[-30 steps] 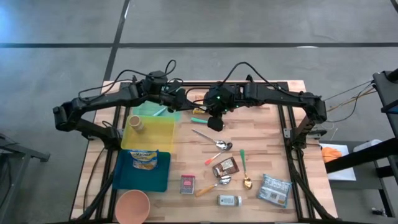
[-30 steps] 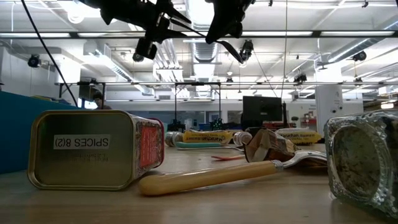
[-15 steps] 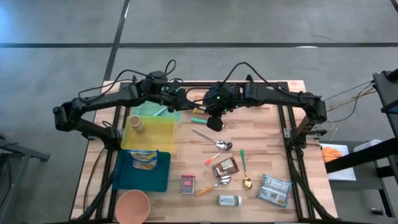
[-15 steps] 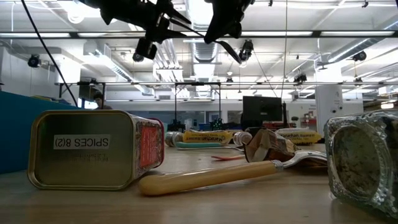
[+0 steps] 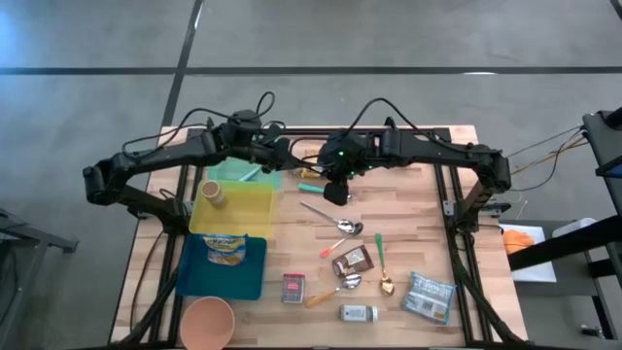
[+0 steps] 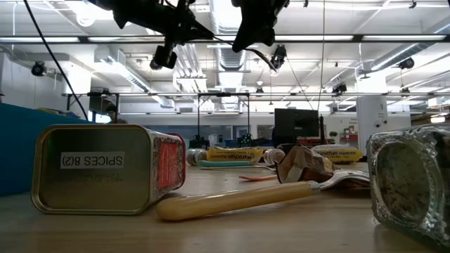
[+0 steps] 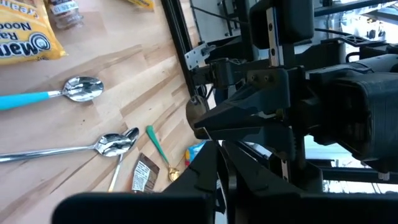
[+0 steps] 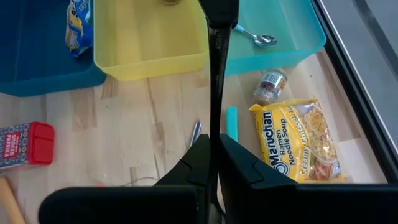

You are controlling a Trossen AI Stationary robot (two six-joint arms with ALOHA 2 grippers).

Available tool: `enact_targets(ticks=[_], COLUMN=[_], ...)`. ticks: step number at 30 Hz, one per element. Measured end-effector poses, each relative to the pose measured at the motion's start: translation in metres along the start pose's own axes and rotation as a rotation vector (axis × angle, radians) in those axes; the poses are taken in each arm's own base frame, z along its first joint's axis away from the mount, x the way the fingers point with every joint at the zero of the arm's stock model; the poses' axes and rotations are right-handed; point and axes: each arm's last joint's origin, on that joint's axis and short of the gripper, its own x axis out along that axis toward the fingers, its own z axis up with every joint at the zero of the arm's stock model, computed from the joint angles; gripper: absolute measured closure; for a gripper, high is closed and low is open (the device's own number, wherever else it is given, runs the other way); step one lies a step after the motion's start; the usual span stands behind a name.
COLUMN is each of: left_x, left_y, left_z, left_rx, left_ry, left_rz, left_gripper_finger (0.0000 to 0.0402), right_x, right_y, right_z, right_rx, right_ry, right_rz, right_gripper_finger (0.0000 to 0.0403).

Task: Pick & Place Food Item
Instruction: Put the black spoon into the green bin

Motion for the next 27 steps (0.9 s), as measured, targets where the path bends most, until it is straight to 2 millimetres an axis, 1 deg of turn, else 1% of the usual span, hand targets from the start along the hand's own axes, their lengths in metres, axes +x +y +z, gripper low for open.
enact_targets(ticks=[7,10,14,18,21,27], left_x=[0.0,0.0,-0.001,-0.005,-0.013,-0.037], left_y=[0.0,0.0,-0.003,-0.001,0.001,0.01], left_z=[0.0,0.0,0.003,0.007,0.013,0.022], left_rx=[0.021,0.031,0.051,0.055,0.055,0.057], left_ry=[0.001,-0.003,-0.016,-0.028,-0.046,-0.09], left_rz=[-0.004,-0.004,-0.029,-0.02,-0.012,0.061], left_gripper_finger=[0.0388,0.0393,0.0395,0.0395,0.0395,0.0395], right_x=[-0.001,-0.001,-0.002,-0.005,-0.01,-0.03], right_y=[0.0,0.0,0.001,0.001,0.0,0.001], right_z=[0.001,0.001,0.006,0.004,0.005,0.009], right_rx=[-0.001,-0.001,0.027,0.069,0.085,0.112], right_ry=[-0.005,-0.007,-0.051,-0.039,-0.046,-0.099], right_rz=[-0.001,-0.005,0.002,0.001,-0.002,0.012], right_gripper_finger=[0.0391,0.0385,0.0356,0.0317,0.029,0.025])
